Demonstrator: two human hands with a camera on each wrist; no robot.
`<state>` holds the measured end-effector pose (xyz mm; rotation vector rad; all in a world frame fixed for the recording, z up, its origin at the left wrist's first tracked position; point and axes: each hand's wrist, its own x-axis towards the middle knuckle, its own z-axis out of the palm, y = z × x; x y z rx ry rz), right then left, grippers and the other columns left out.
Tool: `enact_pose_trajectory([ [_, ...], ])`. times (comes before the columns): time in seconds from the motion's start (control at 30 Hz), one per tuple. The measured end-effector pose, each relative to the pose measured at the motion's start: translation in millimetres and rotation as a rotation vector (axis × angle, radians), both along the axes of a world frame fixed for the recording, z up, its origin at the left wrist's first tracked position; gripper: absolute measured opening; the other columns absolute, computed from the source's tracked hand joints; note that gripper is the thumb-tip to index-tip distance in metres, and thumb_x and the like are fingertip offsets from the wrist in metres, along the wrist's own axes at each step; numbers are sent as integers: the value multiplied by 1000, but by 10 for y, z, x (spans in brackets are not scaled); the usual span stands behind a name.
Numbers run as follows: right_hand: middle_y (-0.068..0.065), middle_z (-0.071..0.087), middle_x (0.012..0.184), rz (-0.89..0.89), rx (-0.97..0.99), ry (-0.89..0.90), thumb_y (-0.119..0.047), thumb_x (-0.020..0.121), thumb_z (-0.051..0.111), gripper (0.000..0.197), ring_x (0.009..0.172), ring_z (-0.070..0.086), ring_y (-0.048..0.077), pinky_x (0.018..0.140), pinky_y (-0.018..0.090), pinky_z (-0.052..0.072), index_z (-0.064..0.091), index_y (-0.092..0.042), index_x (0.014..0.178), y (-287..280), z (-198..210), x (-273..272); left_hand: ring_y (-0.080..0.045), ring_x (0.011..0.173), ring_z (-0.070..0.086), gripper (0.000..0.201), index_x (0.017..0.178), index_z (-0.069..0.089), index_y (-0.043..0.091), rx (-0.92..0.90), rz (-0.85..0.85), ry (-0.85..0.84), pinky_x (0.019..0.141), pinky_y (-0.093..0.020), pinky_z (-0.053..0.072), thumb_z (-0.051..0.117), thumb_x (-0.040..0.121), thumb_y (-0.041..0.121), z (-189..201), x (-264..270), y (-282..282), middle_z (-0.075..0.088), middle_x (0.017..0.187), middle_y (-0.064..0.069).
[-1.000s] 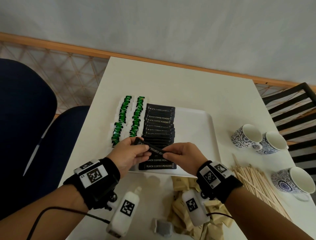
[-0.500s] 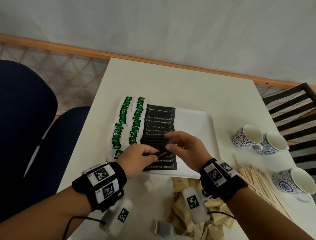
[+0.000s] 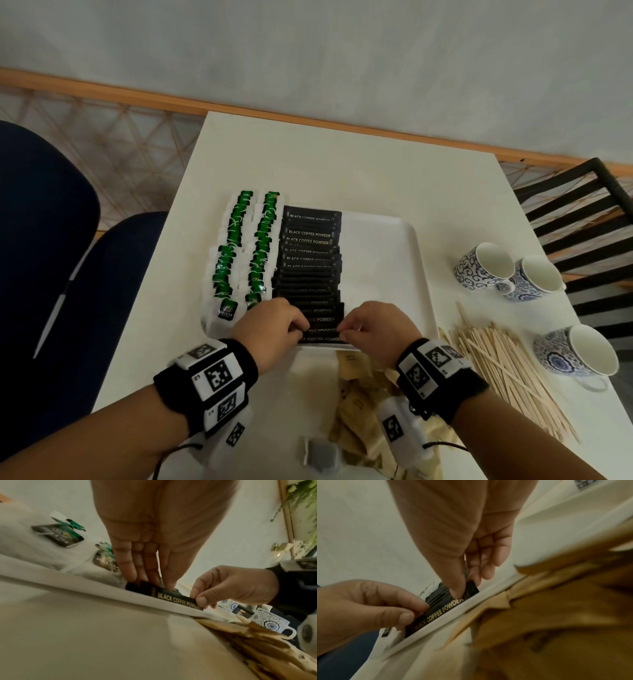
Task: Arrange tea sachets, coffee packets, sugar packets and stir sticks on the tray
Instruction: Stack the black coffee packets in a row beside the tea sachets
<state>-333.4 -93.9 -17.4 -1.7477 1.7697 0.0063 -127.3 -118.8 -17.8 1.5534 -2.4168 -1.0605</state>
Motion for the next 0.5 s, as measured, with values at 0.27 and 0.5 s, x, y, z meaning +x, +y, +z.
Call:
enact_pose_trajectory([
  [0.27, -19, 62, 81, 18, -16, 9, -36, 83, 63, 4, 83, 56, 2, 75, 21, 47, 65, -35, 86, -40, 18, 139, -15, 112, 47, 25, 115, 67, 25, -115, -104, -119, 95, -26, 39, 55, 94, 25, -57, 26, -23, 55, 115, 4],
  [0.5, -14, 64, 84, 13, -23, -9, -35, 82, 66, 8, 81, 57, 5, 72, 22, 47, 62, -32, 89, -67, -37, 174, -20, 109, 47, 23, 111, 63, 19, -166, -143, -154, 88, -28, 40, 51, 93, 11, -89, -9, -64, 54, 111, 0],
])
